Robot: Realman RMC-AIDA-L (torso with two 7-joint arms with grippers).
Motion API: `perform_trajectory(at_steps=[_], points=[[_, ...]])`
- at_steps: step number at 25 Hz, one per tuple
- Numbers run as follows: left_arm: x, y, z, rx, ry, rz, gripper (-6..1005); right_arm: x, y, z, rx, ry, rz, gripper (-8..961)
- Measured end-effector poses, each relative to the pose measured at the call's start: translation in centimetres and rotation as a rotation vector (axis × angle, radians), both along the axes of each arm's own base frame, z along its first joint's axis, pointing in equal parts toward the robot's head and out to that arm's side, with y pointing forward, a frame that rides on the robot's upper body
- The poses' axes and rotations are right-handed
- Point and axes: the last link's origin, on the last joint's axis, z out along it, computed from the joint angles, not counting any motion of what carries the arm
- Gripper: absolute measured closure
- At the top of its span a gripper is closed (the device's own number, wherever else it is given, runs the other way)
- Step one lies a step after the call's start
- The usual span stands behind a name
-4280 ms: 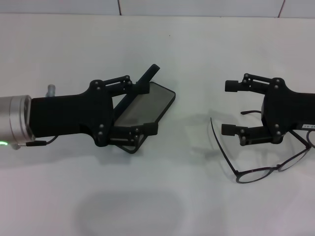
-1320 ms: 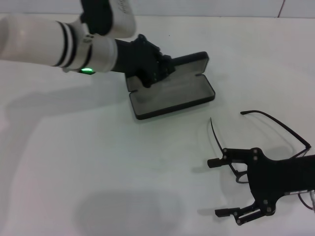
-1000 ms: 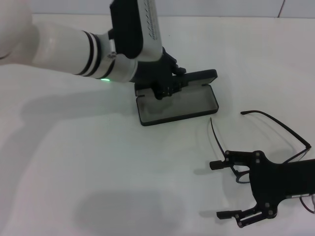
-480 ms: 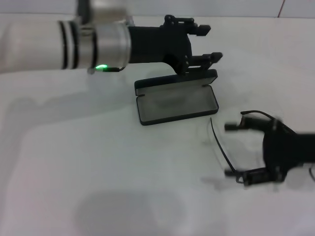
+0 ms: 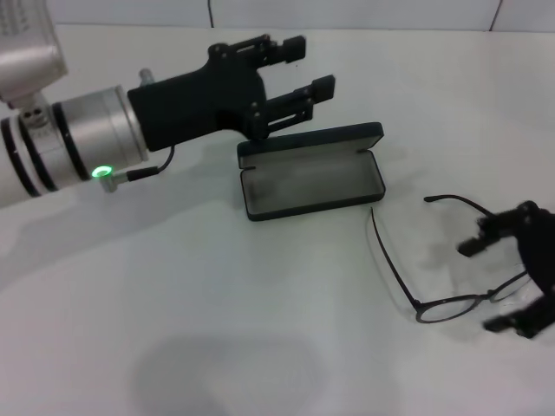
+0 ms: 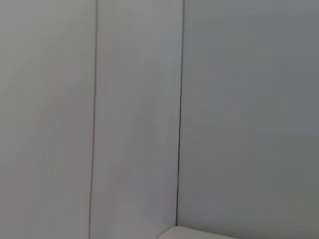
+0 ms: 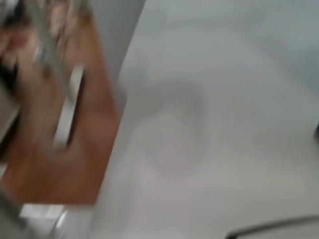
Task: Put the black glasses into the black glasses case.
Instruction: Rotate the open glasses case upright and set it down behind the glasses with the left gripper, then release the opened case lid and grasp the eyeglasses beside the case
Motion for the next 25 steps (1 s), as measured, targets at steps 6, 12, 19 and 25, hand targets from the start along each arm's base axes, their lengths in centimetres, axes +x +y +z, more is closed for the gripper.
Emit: perform_trajectory(at_steps=[6, 12, 19, 25], points=[[-1.9, -0.9, 0.1, -0.007, -0.029, 0.059, 374, -2.1, 1.0, -1.4, -0.043, -0.281, 0.016, 150], [-3.1, -1.3, -0.7, -0.018, -0.020, 0.089, 374, -3.5, 1.3, -3.7, -0.056, -0.396, 0.058, 154], [-3.8, -1.7, -1.0, -0.009, -0.021, 0.103, 373, -3.8, 1.4, -5.5, -0.041, -0.465, 0.121, 173], [-3.9, -1.8, -1.1, -0.008, -0.018, 0.102, 373, -3.5, 1.5, -6.4, -0.025, -0.514, 0.134, 219]])
